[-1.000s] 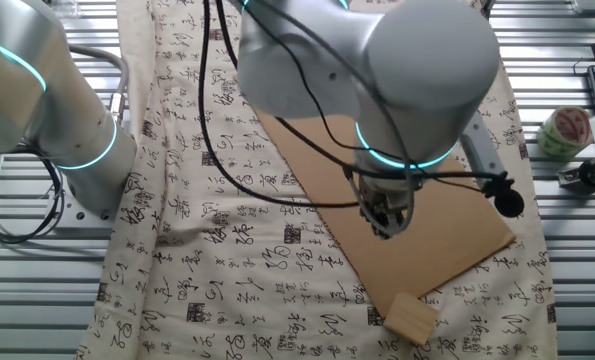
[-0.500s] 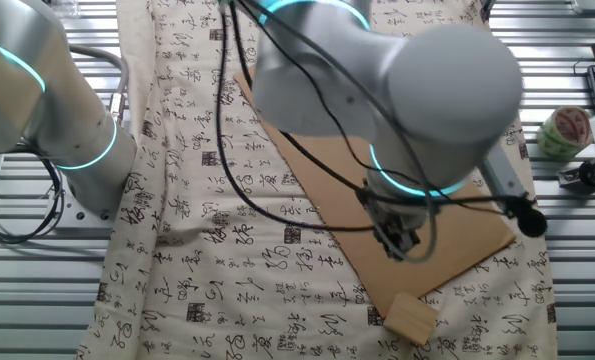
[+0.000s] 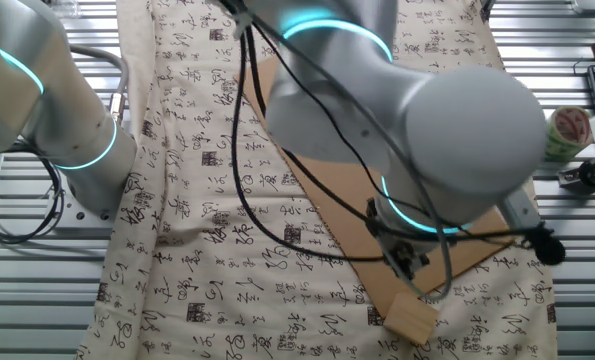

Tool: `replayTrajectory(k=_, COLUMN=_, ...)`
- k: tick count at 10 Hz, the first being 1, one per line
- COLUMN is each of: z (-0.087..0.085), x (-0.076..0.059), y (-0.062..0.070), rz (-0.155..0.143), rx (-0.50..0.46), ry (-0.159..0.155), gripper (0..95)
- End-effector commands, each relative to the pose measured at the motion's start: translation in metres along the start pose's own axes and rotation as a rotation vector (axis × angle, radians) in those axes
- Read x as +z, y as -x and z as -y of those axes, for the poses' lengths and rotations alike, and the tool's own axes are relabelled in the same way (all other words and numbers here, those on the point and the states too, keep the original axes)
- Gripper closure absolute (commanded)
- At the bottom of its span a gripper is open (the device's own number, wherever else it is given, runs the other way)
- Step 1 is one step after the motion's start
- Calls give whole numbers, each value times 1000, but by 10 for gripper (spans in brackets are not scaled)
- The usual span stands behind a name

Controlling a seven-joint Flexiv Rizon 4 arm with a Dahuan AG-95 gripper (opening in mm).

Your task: Grab the block and place it at the designated location

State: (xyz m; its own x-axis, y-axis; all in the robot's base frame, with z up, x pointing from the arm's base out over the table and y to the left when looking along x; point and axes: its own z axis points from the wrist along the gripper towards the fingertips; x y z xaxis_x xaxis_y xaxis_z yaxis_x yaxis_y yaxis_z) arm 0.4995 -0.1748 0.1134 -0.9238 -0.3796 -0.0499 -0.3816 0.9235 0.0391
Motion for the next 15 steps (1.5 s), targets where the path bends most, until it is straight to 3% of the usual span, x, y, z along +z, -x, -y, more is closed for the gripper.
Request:
replayTrajectory(k=1, z=5, x=-1, y=-1, rz=2, rx=-13, ry=11, gripper=380)
replayTrajectory(k=6, z=16, x=1, y=-1, rz=8, rx=-30, ry=18, gripper=380)
replayTrajectory(k=7, z=21, x=1, y=-3, rz=11, rx=-40, ry=25, gripper=570)
replayTrajectory(k=15, z=39, x=0, y=-5, rz=18, rx=-47, ry=11, gripper=570)
